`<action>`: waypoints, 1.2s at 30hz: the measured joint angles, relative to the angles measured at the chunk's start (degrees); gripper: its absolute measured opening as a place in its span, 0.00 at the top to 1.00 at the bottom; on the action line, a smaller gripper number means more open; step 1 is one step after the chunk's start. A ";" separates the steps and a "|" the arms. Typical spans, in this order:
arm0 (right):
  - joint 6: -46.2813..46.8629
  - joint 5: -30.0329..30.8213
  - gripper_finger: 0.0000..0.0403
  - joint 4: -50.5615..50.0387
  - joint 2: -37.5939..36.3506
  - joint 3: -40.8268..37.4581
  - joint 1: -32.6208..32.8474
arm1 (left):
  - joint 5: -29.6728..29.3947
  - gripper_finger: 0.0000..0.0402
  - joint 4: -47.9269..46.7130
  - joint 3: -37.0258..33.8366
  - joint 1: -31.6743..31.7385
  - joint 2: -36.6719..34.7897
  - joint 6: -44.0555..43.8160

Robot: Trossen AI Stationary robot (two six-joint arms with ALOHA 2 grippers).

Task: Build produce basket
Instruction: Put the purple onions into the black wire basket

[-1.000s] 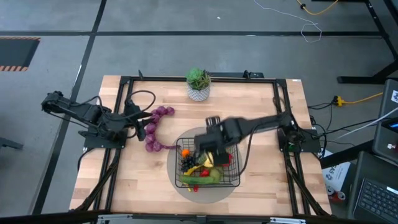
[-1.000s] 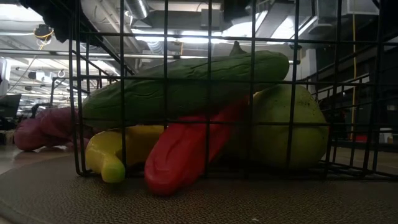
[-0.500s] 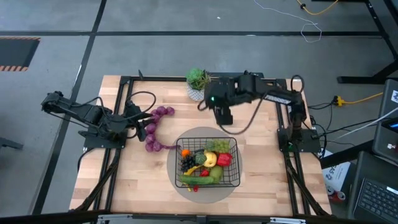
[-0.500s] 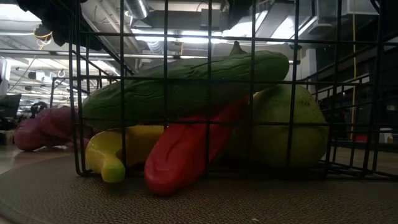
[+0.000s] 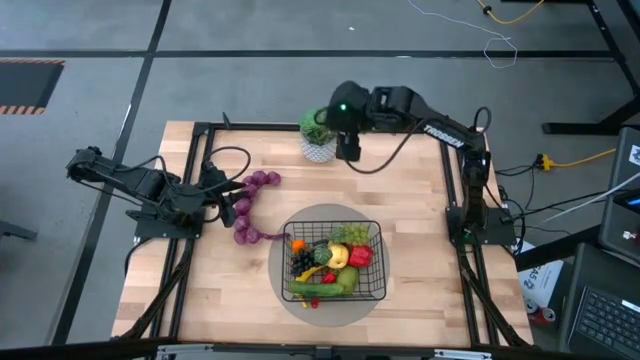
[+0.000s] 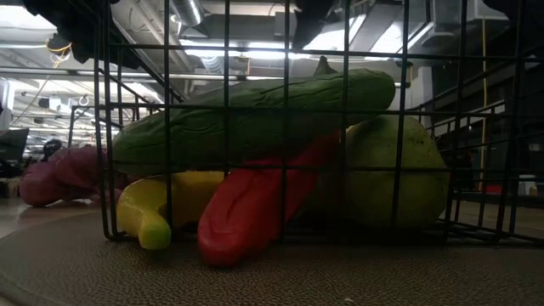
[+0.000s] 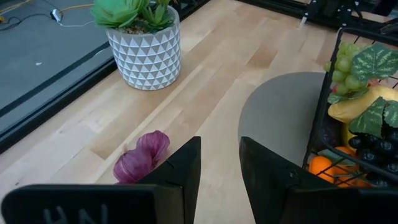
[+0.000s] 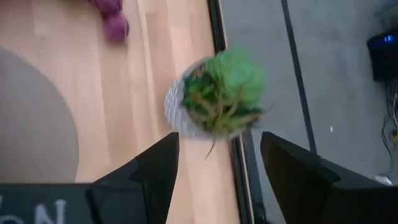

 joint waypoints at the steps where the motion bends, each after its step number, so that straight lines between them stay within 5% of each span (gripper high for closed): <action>1: -0.39 -0.95 0.44 1.03 0.00 0.00 -0.53 | 0.00 0.74 0.00 0.00 0.01 0.00 0.00; 8: 1.51 -6.80 0.44 2.17 0.00 0.00 -3.44 | -1.81 0.74 1.72 -0.07 0.05 0.00 0.04; 15: 9.73 -5.69 0.44 -8.64 0.00 0.00 -3.22 | -0.96 0.74 0.88 -0.07 0.05 0.39 -1.48; 22: 13.22 -2.24 0.44 -15.53 -0.14 0.00 -1.46 | 8.97 0.74 0.95 -0.07 0.05 1.35 -5.03; 31: 12.13 -2.41 0.44 -15.72 -3.61 0.00 0.03 | 10.84 0.74 3.59 -0.07 0.04 10.76 -5.17; 36: 14.76 -2.41 0.44 -15.72 -8.81 0.00 0.34 | 10.80 0.74 3.85 -0.07 0.05 16.85 2.34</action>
